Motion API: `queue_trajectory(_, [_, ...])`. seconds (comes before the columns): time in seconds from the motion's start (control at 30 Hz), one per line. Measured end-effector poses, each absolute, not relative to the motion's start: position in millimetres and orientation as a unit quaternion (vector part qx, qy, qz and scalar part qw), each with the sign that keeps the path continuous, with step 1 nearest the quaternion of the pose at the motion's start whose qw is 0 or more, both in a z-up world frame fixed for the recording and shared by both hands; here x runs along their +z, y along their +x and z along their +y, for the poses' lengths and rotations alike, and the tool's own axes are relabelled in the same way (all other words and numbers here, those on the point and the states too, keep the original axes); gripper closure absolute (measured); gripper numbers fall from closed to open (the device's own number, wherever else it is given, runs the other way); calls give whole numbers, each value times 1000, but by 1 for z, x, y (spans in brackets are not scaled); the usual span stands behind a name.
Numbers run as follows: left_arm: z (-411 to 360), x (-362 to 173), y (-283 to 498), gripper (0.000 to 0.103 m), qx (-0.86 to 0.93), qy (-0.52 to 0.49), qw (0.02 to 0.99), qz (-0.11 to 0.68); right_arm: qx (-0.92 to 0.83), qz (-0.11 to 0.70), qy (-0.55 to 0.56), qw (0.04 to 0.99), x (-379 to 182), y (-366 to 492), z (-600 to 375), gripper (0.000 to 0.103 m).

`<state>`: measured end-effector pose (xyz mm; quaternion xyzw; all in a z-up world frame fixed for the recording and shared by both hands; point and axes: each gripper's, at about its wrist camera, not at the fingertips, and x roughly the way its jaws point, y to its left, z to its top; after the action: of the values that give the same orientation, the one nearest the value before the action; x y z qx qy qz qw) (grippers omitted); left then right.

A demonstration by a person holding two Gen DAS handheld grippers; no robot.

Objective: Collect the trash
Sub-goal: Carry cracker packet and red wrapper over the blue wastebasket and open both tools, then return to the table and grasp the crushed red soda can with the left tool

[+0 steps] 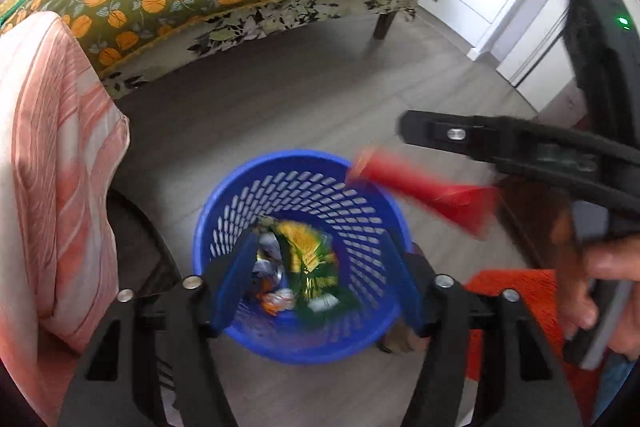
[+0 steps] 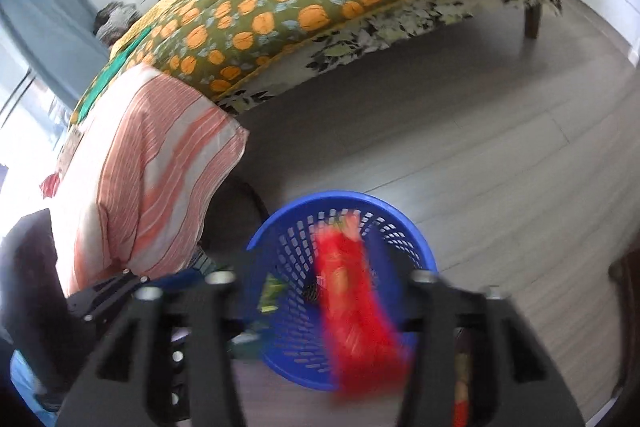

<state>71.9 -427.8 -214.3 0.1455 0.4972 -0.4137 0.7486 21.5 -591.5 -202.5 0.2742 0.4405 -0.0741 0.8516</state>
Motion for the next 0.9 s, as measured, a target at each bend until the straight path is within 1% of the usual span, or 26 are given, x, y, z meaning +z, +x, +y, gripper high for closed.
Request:
queue_trajectory(0.03, [-427, -213, 74, 37, -412, 143, 750, 498, -76, 435, 284, 851, -201, 19, -595, 45])
queue_trajectory(0.1, [-420, -206, 73, 31, -414, 133, 754, 493, -77, 427, 293, 852, -198, 15, -599, 45])
queue_trajectory(0.2, [-405, -186, 66, 28, -413, 126, 765, 478, -82, 423, 286, 856, -193, 14, -598, 45])
queue_trajectory(0.27, [-392, -167, 60, 27, -417, 116, 771, 468, -85, 419, 276, 861, -188, 13, -592, 42])
queue_trajectory(0.33, [-372, -145, 53, 23, -420, 106, 780, 452, -90, 409, 260, 870, -179, 13, -583, 32])
queue_trajectory(0.37, [-359, -134, 50, 20, -421, 99, 786, 442, -91, 404, 252, 875, -175, 13, -578, 30])
queue_trajectory(0.4, [-348, -125, 49, 18, -420, 92, 791, 434, -93, 401, 241, 879, -171, 14, -572, 25])
queue_trajectory(0.43, [-334, -116, 48, 18, -416, 84, 799, 426, -98, 396, 216, 887, -166, 16, -560, 19])
queue_trajectory(0.5, [-299, -107, 51, 16, -398, 75, 815, 415, -104, 388, 173, 899, -157, 18, -540, 14])
queue_trajectory(0.67, [-215, -107, 64, 16, -322, 88, 847, 413, -80, 383, 79, 917, -145, 32, -476, 14])
queue_trajectory(0.83, [-130, -110, 75, 16, -252, 91, 868, 418, 7, 390, 47, 919, -132, 56, -374, 13])
queue_trajectory(0.9, [-103, -109, 78, 14, -232, 87, 873, 419, 40, 396, 34, 917, -127, 68, -336, 13])
